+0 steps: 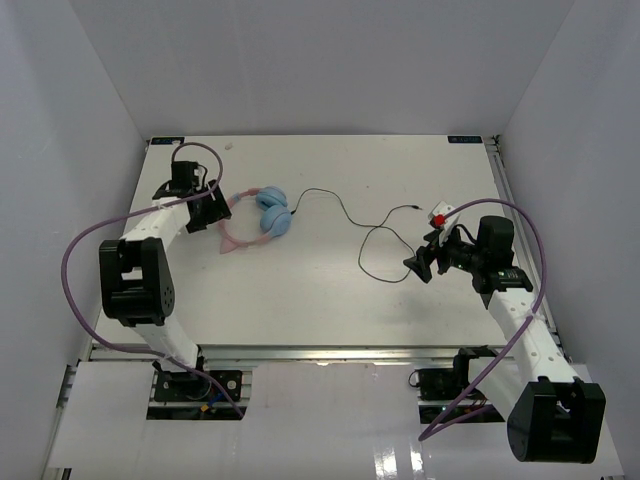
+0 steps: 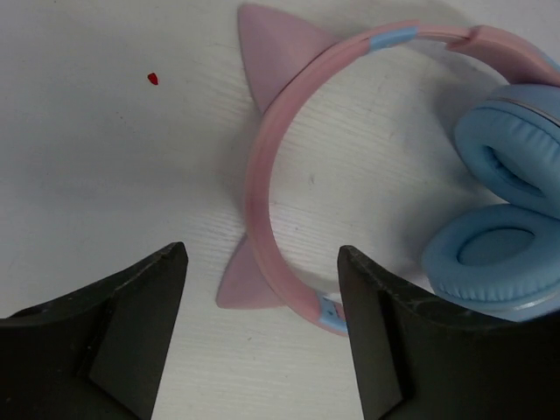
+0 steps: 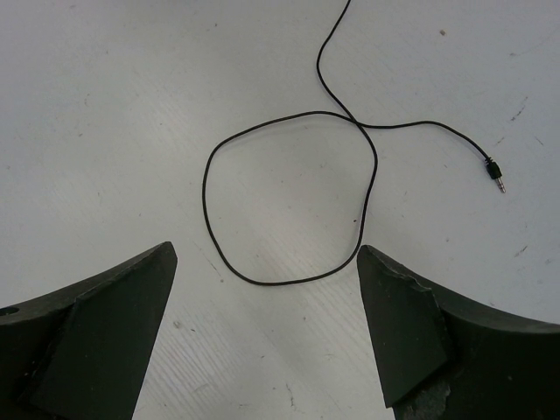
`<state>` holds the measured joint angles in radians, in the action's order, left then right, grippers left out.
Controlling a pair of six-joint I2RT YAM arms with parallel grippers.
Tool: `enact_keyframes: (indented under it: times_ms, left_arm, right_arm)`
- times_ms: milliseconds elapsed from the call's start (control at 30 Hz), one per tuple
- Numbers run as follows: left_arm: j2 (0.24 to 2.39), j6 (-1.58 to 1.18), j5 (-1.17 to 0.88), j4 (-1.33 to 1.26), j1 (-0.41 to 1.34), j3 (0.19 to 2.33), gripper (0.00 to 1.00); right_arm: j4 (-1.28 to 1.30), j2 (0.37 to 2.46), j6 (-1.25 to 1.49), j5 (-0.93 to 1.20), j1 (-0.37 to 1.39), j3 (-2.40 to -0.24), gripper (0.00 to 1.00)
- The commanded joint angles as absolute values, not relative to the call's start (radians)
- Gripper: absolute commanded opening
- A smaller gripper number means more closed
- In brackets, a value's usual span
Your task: Wrap the headphones
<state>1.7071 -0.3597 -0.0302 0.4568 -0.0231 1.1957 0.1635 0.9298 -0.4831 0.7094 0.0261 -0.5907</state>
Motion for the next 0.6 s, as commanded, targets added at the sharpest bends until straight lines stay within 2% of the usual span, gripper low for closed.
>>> enact_keyframes:
  times_ms: [0, 200, 567]
  left_arm:
    - [1.793, -0.296, 0.022, 0.536, -0.021, 1.305, 0.75]
    - [1.898, -0.271, -0.035, 0.549, -0.019, 1.368, 0.66]
    - [2.004, -0.235, -0.018, 0.551, 0.041, 1.445, 0.54]
  right_arm:
    - [0.157, 0.916, -0.495, 0.72, 0.021, -0.595, 0.9]
    - [0.156, 0.917, -0.495, 0.722, 0.02, -0.597, 0.9]
    - [0.156, 0.921, -0.497, 0.726, 0.019, -0.595, 0.9]
